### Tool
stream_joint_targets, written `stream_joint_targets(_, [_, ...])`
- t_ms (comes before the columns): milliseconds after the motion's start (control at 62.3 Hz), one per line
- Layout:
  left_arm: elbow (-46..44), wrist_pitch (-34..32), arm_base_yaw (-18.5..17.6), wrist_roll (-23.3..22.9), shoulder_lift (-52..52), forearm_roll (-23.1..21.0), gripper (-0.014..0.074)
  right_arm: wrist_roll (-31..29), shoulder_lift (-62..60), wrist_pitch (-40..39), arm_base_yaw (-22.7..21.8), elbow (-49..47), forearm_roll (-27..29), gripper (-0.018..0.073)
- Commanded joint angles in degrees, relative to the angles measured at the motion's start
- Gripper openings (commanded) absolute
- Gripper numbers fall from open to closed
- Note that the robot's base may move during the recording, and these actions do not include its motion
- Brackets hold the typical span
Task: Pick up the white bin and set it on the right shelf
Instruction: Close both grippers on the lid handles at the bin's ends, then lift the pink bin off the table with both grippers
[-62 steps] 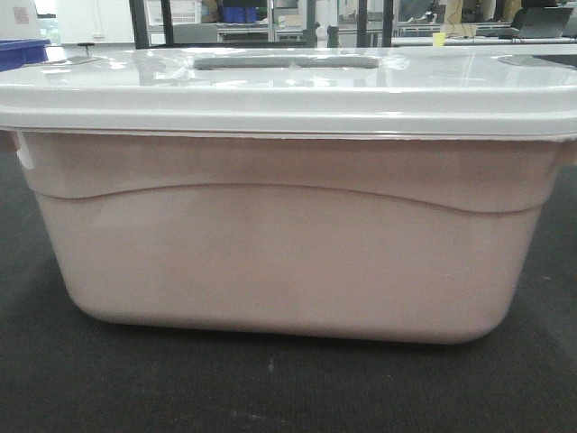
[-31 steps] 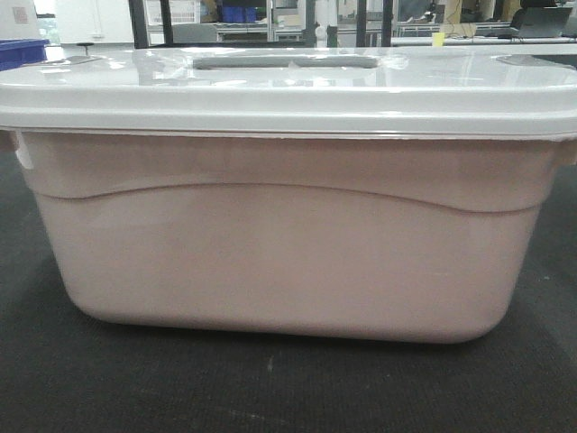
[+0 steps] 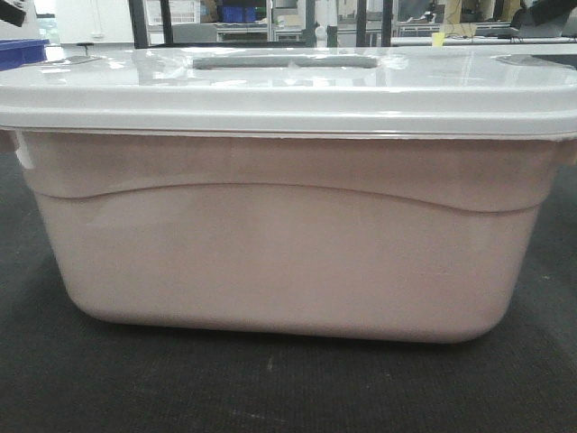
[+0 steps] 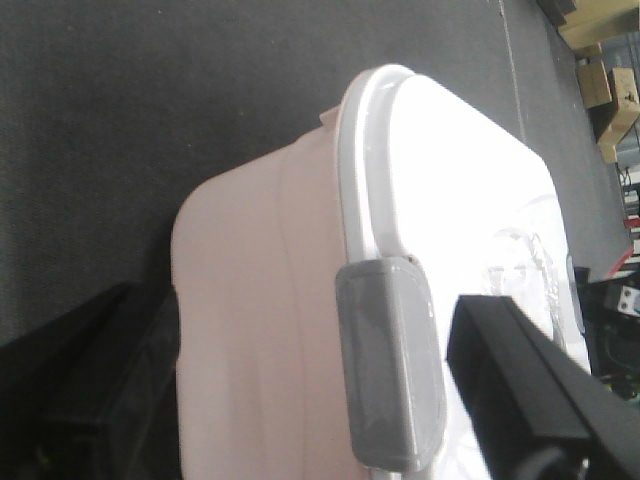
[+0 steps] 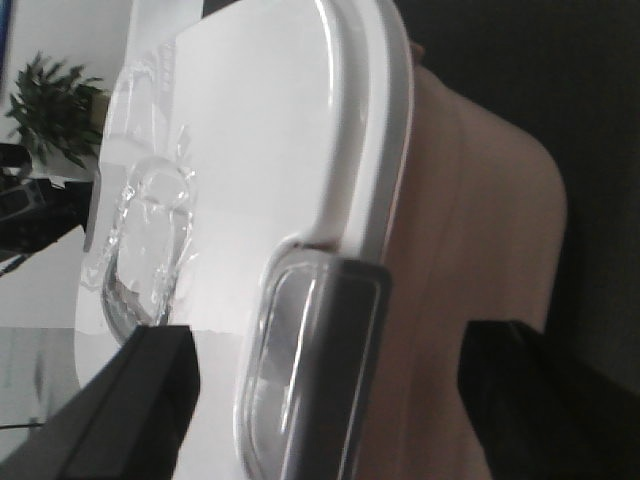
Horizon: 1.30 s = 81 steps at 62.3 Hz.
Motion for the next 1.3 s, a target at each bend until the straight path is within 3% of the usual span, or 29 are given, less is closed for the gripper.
stream_joint_targets(0, [-1.81,8.38,-1.73,0.39,-1.87,-4.41,0.0442,-3.68,0.48,7.52,-0.38,-0.22,9.15,0.0633])
stream_joint_targets(145, [-1.81,8.38,-4.22,0.39,-1.87,-4.32,0.0438,-4.58,2.47,8.25,-0.38,-0.21,12.32,0.0633])
stream_joint_targets(385, [-1.81,8.38,-6.09,0.39,-1.87,-5.34,0.0438,-4.78,2.75,8.25,0.43,-0.21,13.07,0.0633])
stream_joint_targets(867, [-1.81,8.38,-6.67,-0.1,-0.21,-8.1,0.0438,-4.78,2.75,8.17,6.59,-0.21,14.31,0.0633])
stream_joint_targets(1124, [-1.81,8.38,-10.69,-0.1,-0.17,-8.7,0.0438,-4.78,2.75,8.17,6.59,-0.21,14.43,0.063])
stream_joint_targets(1285, [-1.81,8.38,-11.95,-0.1,-0.17,-8.79,0.0438,-4.78,2.75,8.23,6.59,-0.21,14.43,0.0519])
